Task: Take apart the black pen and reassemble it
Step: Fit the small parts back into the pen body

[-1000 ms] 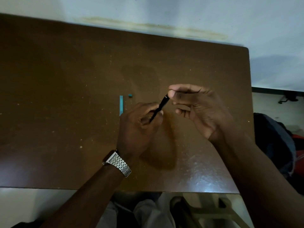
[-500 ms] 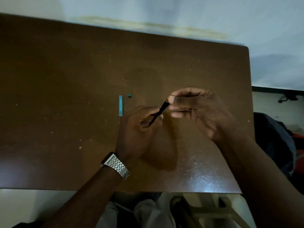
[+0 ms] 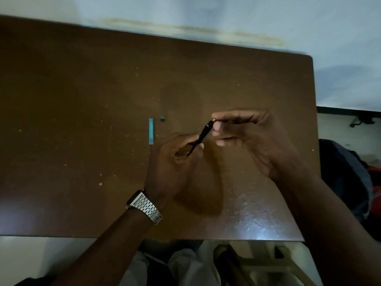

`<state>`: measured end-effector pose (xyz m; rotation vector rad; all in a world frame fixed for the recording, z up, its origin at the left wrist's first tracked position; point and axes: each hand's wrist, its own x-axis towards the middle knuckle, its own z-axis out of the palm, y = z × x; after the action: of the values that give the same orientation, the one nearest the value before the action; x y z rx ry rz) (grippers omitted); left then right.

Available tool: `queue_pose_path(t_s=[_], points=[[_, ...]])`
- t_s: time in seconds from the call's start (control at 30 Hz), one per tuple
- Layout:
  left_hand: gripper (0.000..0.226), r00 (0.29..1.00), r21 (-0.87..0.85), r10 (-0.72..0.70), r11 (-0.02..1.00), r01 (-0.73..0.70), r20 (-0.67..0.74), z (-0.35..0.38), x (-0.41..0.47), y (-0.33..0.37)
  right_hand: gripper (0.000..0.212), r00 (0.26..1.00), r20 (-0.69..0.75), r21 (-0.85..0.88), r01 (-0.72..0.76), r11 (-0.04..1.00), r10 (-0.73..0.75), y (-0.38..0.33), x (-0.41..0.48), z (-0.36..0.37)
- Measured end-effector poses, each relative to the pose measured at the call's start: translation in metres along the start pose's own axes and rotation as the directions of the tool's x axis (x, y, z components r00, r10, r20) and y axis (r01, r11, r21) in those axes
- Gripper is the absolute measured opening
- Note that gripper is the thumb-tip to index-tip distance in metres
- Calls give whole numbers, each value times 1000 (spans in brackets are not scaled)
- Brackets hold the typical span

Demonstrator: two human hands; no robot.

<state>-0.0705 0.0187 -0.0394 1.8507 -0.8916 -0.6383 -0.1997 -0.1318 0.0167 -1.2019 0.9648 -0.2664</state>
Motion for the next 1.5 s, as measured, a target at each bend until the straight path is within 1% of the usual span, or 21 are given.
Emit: queue_pose_path(t_s=[0.07, 0.1, 0.13, 0.17, 0.2, 0.23, 0.3, 0.4, 0.5, 0.57, 0.7, 0.77, 0.8, 0.87, 0.9, 0.97, 1.07, 1.2, 1.4, 1.5], points=[[28, 999, -25, -41, 999, 40, -15, 0, 1, 1, 24, 999, -35, 20, 24, 1000, -23, 4, 1, -6], [26, 996, -54, -88, 995, 86, -24, 1, 3, 0, 24, 996, -82, 7, 40, 999, -39, 8, 5, -10], [24, 989, -94, -148, 985, 144, -32, 1, 4, -1, 24, 987, -147, -46, 54, 997, -60, 14, 10, -14], [25, 979, -129, -200, 973, 193, -41, 0, 5, -3, 24, 972, -218, -140, 54, 989, -84, 23, 17, -17], [27, 973, -150, -227, 965, 217, -52, 0, 7, -4, 26, 956, -274, -247, 36, 968, -106, 33, 25, -20], [28, 970, -151, -235, 963, 224, -62, 0, 8, -5, 29, 946, -301, -337, 11, 942, -119, 43, 34, -21], [29, 966, -147, -249, 960, 237, -71, 0, 11, -5, 32, 952, -281, -437, -11, 899, -125, 63, 48, -20], [29, 960, -170, -273, 951, 260, -57, 0, 11, -6, 30, 956, -243, -534, 8, 846, -162, 83, 63, -20], [31, 958, -170, -285, 946, 276, -35, 2, 10, -7, 33, 946, -261, -589, 3, 808, -194, 93, 74, -20], [31, 959, -180, -283, 945, 274, -25, 2, 9, -7, 28, 941, -269, -601, 1, 799, -204, 95, 79, -18], [30, 957, -196, -289, 940, 281, -13, 3, 8, -6, 14, 939, -234, -655, 38, 754, -252, 91, 77, -16], [30, 956, -199, -293, 937, 287, -2, 3, 8, -6, 15, 947, -214, -626, 54, 778, -238, 84, 74, -14], [30, 954, -202, -300, 934, 293, 0, 3, 8, -7, 16, 954, -209, -559, 63, 827, -214, 78, 71, -13], [28, 949, -218, -314, 927, 307, 1, 3, 8, -9, 14, 974, -169, -355, 82, 931, -150, 57, 64, -9], [27, 949, -220, -315, 926, 308, 3, 3, 8, -9, 12, 982, -127, -270, 99, 958, -137, 45, 59, -6], [29, 952, -206, -305, 931, 301, 13, 4, 8, -7, 13, 987, -39, -201, 147, 968, -158, 21, 52, -1], [28, 959, -192, -281, 940, 281, 30, 5, 7, -2, 16, 985, 68, -233, 173, 957, -161, -1, 46, 3], [30, 967, -175, -253, 951, 254, 26, 6, 8, -1, 19, 983, 123, -349, 173, 921, -137, -9, 43, 3], [29, 968, -175, -250, 953, 248, 11, 8, 9, -4, 19, 977, 109, -432, 214, 876, -185, -10, 40, 4], [29, 971, -161, -238, 958, 237, 10, 8, 9, -4, 18, 978, 105, -457, 210, 864, -182, -10, 41, 6]])
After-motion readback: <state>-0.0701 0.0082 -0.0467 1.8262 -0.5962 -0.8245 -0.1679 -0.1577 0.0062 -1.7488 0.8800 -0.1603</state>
